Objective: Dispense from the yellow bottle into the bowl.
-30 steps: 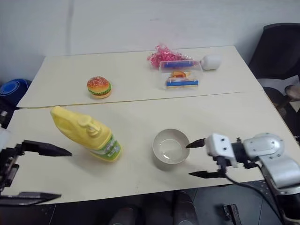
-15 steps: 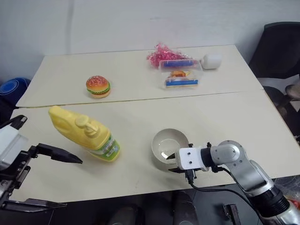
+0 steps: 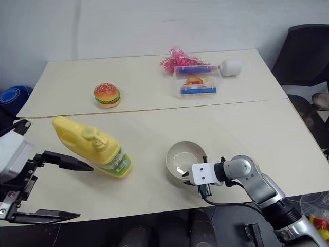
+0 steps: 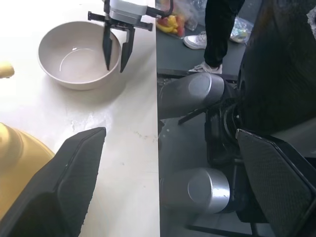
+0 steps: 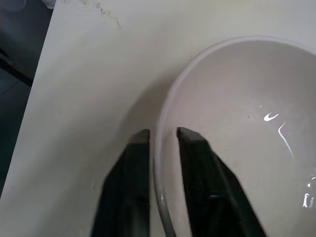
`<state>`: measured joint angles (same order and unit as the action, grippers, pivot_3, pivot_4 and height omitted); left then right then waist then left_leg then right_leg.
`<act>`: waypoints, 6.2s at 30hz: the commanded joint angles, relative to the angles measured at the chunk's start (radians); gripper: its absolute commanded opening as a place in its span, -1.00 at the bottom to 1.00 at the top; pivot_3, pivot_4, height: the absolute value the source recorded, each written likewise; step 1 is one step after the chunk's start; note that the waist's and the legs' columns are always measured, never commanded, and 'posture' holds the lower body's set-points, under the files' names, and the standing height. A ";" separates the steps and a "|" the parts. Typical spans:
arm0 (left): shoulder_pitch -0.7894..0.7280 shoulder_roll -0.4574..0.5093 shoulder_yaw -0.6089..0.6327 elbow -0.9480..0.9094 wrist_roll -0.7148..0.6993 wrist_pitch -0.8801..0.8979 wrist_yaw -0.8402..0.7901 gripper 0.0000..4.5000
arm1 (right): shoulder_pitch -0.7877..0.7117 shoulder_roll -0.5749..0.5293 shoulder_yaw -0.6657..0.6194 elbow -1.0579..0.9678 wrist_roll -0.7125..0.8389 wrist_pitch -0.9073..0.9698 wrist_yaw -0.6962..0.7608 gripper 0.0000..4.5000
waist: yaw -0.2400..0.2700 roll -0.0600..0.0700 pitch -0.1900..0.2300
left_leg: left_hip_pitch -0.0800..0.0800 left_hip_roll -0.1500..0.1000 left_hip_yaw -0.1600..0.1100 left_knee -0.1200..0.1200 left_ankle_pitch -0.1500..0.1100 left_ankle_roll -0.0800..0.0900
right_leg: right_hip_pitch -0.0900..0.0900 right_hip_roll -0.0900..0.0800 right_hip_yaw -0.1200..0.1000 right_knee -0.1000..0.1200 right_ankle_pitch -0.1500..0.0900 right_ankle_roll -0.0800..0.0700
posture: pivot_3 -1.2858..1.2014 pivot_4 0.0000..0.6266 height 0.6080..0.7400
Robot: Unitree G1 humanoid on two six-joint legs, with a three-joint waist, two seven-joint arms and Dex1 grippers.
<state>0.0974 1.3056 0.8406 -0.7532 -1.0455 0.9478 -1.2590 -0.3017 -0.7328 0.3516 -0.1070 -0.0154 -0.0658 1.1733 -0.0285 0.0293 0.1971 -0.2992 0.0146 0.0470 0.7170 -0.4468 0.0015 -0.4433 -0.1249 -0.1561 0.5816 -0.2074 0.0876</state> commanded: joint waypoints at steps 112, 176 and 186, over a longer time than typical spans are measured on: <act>-0.715 -0.116 -0.586 0.513 0.272 -0.289 0.007 -0.98 | -0.498 0.067 -0.060 -0.232 0.426 0.684 -0.095 -1.00 | 0.002 -0.012 0.000 | -0.019 0.009 0.002 0.015 0.000 -0.007 | -0.021 0.010 -0.001 0.009 0.002 -0.009 | 0.03 -0.52 1.00; -0.649 -0.055 -0.637 0.511 0.337 -0.357 -0.132 -0.98 | -0.667 -0.032 0.213 -0.180 0.565 0.105 0.441 -1.00 | 0.002 -0.012 -0.001 | -0.018 0.010 0.002 0.017 0.000 -0.007 | -0.021 0.010 -0.002 0.011 0.003 -0.010 | 0.03 -0.52 1.00; -0.641 -0.058 -0.597 0.510 0.317 -0.336 -0.104 -0.98 | -0.686 0.086 0.266 0.060 0.465 -0.050 0.441 -1.00 | 0.000 -0.013 -0.001 | -0.018 0.010 0.003 0.017 0.000 -0.007 | -0.021 0.010 -0.002 0.010 0.003 -0.010 | 0.03 -0.52 1.00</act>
<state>-0.5573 1.2440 0.2314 -0.2304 -0.7420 0.6105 -1.3679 -0.9652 -0.6639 0.6170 -0.0357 0.4363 -0.0812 1.5664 -0.0281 0.0167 0.1963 -0.3173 0.0246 0.0495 0.7335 -0.4471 -0.0060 -0.4641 -0.1148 -0.1579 0.5916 -0.2048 0.0772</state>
